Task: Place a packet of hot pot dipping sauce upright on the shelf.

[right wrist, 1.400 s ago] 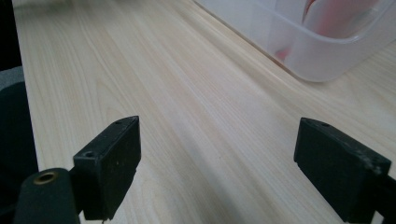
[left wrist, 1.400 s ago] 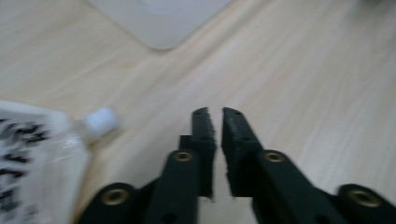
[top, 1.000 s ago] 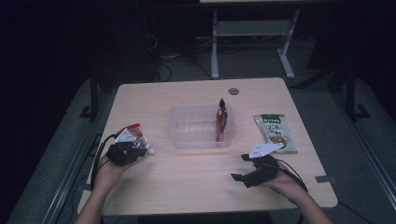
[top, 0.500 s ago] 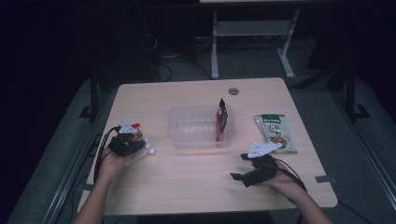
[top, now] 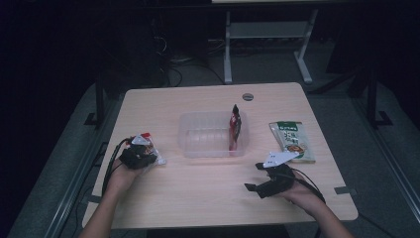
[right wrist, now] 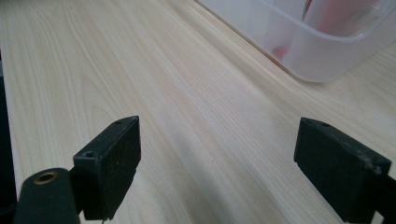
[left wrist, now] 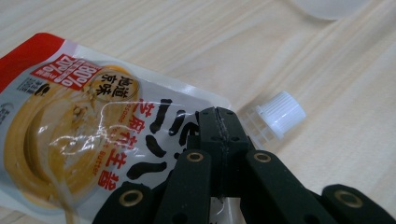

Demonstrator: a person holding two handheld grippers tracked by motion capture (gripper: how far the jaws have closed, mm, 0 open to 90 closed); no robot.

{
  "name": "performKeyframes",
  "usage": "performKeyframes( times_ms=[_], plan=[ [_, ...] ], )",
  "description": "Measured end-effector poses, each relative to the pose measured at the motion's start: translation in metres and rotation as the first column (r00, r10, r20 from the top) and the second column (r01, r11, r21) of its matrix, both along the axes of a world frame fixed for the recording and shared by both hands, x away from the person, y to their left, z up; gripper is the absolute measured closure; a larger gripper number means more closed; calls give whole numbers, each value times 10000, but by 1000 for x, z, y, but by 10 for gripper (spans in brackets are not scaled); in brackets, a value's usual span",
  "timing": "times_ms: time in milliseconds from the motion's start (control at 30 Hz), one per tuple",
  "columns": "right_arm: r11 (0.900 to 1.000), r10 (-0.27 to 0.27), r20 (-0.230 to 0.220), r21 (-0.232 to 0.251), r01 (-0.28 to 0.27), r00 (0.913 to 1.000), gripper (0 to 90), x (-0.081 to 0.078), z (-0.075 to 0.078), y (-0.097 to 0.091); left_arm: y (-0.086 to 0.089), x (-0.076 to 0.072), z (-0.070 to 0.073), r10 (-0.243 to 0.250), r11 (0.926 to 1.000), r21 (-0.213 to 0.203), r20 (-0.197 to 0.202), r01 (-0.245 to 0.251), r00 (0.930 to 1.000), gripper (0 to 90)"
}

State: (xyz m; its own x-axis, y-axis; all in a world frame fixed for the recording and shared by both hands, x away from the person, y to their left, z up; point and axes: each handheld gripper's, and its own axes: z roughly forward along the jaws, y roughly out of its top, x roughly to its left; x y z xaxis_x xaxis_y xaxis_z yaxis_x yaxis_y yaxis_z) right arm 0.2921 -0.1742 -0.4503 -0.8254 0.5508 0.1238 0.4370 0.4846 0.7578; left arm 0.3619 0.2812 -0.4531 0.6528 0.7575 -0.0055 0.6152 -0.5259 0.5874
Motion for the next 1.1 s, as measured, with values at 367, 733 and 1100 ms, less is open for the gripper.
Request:
performKeyframes(
  times_ms=[367, 733, 1100],
  plan=[
    [10000, -78, -34, 33, 78, 10000, 145, 0, 1, -2, -34, -19, 1, -1193, 9928, -90, -311, 1191, 9924, 898],
    [10000, -32, -37, 48, 32, 10000, 145, 0, 1, -1, -83, -42, -2, -2710, 9594, -1003, -680, 2636, 9602, 898],
    [10000, 0, -41, 14, 0, 10000, 145, 0, 0, -2, -133, -60, -3, -4280, 9006, -1062, -486, 4214, 9025, 898]
  ],
)
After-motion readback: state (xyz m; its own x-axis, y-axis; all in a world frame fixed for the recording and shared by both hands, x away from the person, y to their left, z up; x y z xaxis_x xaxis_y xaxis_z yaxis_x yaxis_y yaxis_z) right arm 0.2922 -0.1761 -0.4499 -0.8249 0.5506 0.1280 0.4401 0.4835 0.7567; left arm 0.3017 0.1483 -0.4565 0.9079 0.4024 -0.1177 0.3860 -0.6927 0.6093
